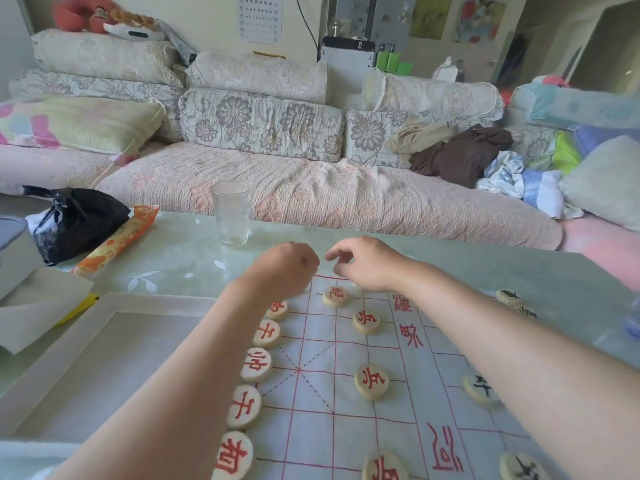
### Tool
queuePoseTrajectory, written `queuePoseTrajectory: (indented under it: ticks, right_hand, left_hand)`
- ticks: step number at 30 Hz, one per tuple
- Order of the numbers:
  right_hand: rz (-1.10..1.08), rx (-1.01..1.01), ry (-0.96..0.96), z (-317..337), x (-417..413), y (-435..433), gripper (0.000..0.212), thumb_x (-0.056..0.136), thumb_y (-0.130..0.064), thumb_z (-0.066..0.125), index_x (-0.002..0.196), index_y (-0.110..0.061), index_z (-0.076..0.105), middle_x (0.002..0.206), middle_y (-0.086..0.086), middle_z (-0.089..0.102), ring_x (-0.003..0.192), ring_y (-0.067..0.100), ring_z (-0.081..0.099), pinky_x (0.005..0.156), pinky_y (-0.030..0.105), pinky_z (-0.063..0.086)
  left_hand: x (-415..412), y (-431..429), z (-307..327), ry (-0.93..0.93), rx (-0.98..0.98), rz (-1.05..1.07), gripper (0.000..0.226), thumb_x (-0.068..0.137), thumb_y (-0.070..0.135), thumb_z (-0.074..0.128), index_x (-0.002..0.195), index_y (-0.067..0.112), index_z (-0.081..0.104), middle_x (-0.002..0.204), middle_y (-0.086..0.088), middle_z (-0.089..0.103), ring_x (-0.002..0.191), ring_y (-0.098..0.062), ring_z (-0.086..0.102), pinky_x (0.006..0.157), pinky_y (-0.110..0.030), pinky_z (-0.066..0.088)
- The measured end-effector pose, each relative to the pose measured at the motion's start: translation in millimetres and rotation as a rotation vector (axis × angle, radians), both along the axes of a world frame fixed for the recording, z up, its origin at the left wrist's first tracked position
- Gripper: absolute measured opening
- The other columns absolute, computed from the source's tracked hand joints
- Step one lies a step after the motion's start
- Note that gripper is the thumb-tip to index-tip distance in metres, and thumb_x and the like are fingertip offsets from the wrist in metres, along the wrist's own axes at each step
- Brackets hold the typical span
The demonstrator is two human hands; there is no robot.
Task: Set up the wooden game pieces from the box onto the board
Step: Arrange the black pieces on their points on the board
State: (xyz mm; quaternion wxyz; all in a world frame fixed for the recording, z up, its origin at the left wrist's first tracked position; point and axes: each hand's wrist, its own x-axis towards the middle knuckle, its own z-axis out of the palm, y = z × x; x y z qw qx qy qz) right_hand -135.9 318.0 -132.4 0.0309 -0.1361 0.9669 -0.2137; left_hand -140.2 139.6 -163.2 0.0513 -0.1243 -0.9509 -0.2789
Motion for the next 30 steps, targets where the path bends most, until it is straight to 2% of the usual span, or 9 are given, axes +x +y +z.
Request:
queuePoseTrajectory:
  ticks: [3, 7, 9, 12, 15, 20, 23, 25, 30]
  right_hand:
    - [-0.006, 0.008, -0.033, 16, 46, 31, 0.025, 0.091, -0.024, 0.065, 0.116, -0.029, 0.067, 0.104, -0.01, 0.063, 0.081, 0.006, 0.057, 0.062, 0.009, 0.038]
    - [-0.023, 0.042, -0.071, 27, 116, 66, 0.014, 0.089, -0.024, 0.068, 0.101, -0.03, 0.069, 0.092, -0.011, 0.064, 0.088, 0.01, 0.059, 0.07, 0.016, 0.043]
    - [-0.041, 0.051, -0.089, 27, 147, 82, 0.019, 0.089, -0.026, 0.068, 0.108, -0.03, 0.071, 0.101, -0.007, 0.067, 0.095, 0.013, 0.061, 0.081, 0.024, 0.048]
    - [-0.056, 0.046, -0.141, 19, 191, 104, 0.025, 0.089, -0.029, 0.068, 0.114, -0.033, 0.069, 0.107, -0.01, 0.066, 0.098, 0.01, 0.06, 0.081, 0.023, 0.045]
    - [-0.064, 0.021, -0.177, 14, 226, 122, 0.028, 0.09, -0.027, 0.068, 0.118, -0.031, 0.068, 0.109, -0.011, 0.066, 0.099, 0.009, 0.06, 0.083, 0.02, 0.046]
    - [-0.172, 0.064, -0.116, 5, 264, 148, 0.035, 0.087, -0.03, 0.066, 0.121, -0.04, 0.063, 0.112, -0.02, 0.062, 0.103, 0.007, 0.058, 0.089, 0.025, 0.047]
    - [-0.177, 0.151, -0.119, -5, 276, 160, 0.052, 0.087, -0.015, 0.059, 0.131, -0.042, 0.056, 0.127, -0.019, 0.058, 0.11, 0.008, 0.055, 0.086, 0.025, 0.044]
    - [-0.157, 0.172, -0.14, -12, 279, 166, 0.066, 0.086, -0.001, 0.049, 0.136, -0.044, 0.053, 0.139, -0.014, 0.054, 0.122, 0.012, 0.053, 0.093, 0.025, 0.044]
    - [-0.079, 0.174, -0.136, -23, 281, 174, 0.067, 0.091, 0.0, 0.045, 0.133, -0.052, 0.054, 0.131, -0.004, 0.059, 0.119, 0.018, 0.056, 0.092, 0.029, 0.047]
  left_hand:
    - [35, 33, 17, -0.032, -0.022, -0.058, 0.016, 0.089, 0.03, 0.051, 0.092, 0.028, 0.067, 0.092, 0.006, 0.068, 0.086, -0.019, 0.063, 0.075, -0.03, 0.052]
    - [95, 75, 32, -0.036, -0.14, -0.138, 0.026, 0.093, 0.041, 0.049, 0.096, 0.022, 0.068, 0.094, 0.0, 0.067, 0.086, -0.023, 0.062, 0.073, -0.03, 0.048]
    - [125, 91, 31, -0.055, -0.15, -0.179, 0.022, 0.094, 0.036, 0.049, 0.095, 0.025, 0.068, 0.094, 0.0, 0.068, 0.084, -0.022, 0.063, 0.07, -0.028, 0.049]
    - [166, 103, 25, -0.099, -0.125, -0.253, 0.02, 0.093, 0.03, 0.049, 0.097, 0.028, 0.068, 0.094, 0.005, 0.069, 0.084, -0.017, 0.064, 0.073, -0.029, 0.052]
    - [199, 106, 14, -0.076, -0.137, -0.293, 0.019, 0.092, 0.028, 0.05, 0.097, 0.032, 0.067, 0.092, 0.015, 0.064, 0.082, -0.009, 0.06, 0.071, -0.024, 0.05]
    - [231, 115, 4, 0.006, -0.143, -0.344, 0.016, 0.09, 0.026, 0.053, 0.099, 0.034, 0.065, 0.09, 0.018, 0.058, 0.085, -0.004, 0.055, 0.076, -0.023, 0.049]
    - [244, 132, 0, 0.02, -0.119, -0.374, 0.018, 0.09, 0.027, 0.055, 0.104, 0.032, 0.064, 0.096, 0.015, 0.061, 0.088, -0.006, 0.056, 0.078, -0.026, 0.051]
    - [250, 142, -6, 0.025, -0.142, -0.398, 0.02, 0.09, 0.026, 0.055, 0.107, 0.031, 0.064, 0.101, 0.015, 0.063, 0.091, -0.007, 0.057, 0.081, -0.028, 0.052]
    - [252, 160, -21, -0.002, -0.2, -0.44, 0.024, 0.09, 0.031, 0.057, 0.112, 0.035, 0.062, 0.112, 0.018, 0.061, 0.101, -0.005, 0.056, 0.085, -0.024, 0.048]
